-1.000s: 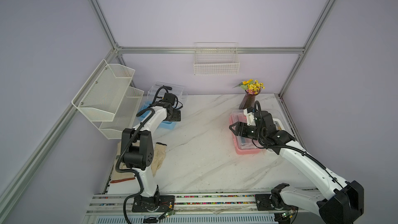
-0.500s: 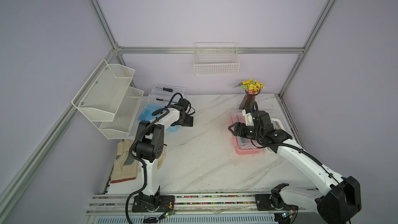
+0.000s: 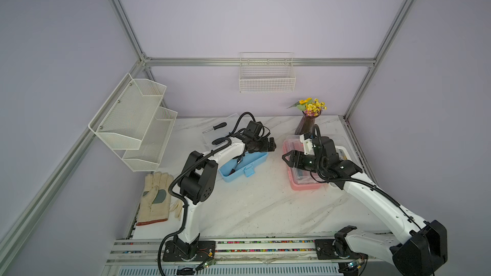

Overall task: Close toolboxes
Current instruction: Move the toolbox to the center of the board, then adjust the toolbox at the center of the board.

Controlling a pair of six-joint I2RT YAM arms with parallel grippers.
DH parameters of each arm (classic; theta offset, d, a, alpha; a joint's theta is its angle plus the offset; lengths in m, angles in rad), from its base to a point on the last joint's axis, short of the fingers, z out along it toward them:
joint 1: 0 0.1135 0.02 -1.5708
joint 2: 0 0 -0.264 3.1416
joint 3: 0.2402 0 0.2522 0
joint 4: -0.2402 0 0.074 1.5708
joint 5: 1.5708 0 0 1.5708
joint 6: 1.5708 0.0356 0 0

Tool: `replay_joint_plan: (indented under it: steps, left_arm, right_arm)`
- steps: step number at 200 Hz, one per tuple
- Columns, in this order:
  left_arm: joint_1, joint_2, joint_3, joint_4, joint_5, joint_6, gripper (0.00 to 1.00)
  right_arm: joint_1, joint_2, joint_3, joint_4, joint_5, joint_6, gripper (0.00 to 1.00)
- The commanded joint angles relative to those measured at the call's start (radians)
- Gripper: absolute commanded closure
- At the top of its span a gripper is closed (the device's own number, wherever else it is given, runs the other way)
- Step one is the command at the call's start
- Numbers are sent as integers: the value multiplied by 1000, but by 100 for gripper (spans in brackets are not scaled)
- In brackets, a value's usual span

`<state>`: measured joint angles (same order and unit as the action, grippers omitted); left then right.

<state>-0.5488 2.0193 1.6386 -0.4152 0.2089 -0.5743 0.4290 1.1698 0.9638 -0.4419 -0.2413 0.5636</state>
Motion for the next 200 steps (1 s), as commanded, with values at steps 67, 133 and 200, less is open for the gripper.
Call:
replay_joint_plan:
  steps: [67, 133, 200]
  left_arm:
    - [383, -582, -246, -205, -220, 148, 0]
    - [558, -691, -406, -152, -72, 117, 0]
    - [559, -766, -518, -139, -33, 121, 0]
  right_arm:
    - [351, 322, 109, 107, 334, 231, 27]
    - [325, 611, 220, 269, 405, 334, 37]
    - [303, 775, 373, 218, 390, 324, 37]
